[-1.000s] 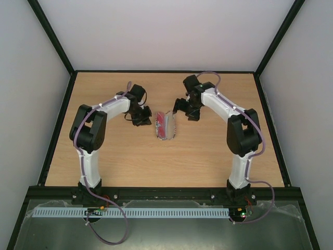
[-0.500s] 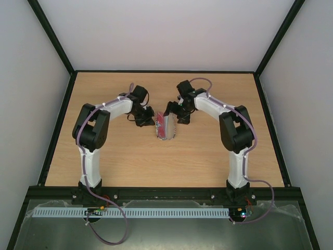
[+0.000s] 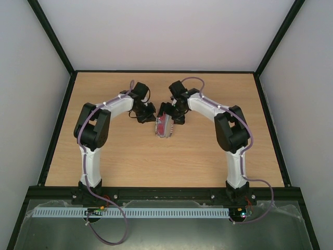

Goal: Organize the sunglasses
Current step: Close the sunglasses case at the center of the board.

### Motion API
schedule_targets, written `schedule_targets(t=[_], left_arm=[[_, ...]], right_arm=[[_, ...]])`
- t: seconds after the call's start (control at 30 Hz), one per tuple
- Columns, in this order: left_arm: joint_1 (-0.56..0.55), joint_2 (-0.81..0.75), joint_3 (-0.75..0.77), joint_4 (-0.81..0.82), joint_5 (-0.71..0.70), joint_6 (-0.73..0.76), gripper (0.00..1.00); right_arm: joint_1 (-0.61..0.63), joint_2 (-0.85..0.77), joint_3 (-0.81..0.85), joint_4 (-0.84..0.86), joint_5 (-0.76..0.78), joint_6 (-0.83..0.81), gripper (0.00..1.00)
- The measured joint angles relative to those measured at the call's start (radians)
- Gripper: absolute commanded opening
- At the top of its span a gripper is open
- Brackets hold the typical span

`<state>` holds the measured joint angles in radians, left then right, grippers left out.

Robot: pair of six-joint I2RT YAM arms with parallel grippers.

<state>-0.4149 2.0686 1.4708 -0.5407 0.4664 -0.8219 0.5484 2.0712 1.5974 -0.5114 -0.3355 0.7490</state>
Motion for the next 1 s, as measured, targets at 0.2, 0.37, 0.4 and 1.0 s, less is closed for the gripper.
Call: schedule_targets(t=[0.2,0.37,0.4,1.0], left_arm=[[-0.011,0.001,0.008,0.000,-0.012,-0.018,0.02],[-0.024,0.002,0.010,0.011,-0.014,-0.046,0.02],[-0.026,0.002,0.010,0.014,-0.014,-0.052,0.02],[-0.031,-0.049,-0.090,0.190,0.005,-0.103,0.02]], right_arm=[[0.013,0.024,0.055,-0.050,0.036,0.000,0.95],[0.016,0.049,0.067,-0.081,0.058,0.012,0.94],[0.015,0.052,0.071,-0.089,0.060,0.015,0.94],[0.014,0.081,0.148,-0.172,0.080,0.034,0.89]])
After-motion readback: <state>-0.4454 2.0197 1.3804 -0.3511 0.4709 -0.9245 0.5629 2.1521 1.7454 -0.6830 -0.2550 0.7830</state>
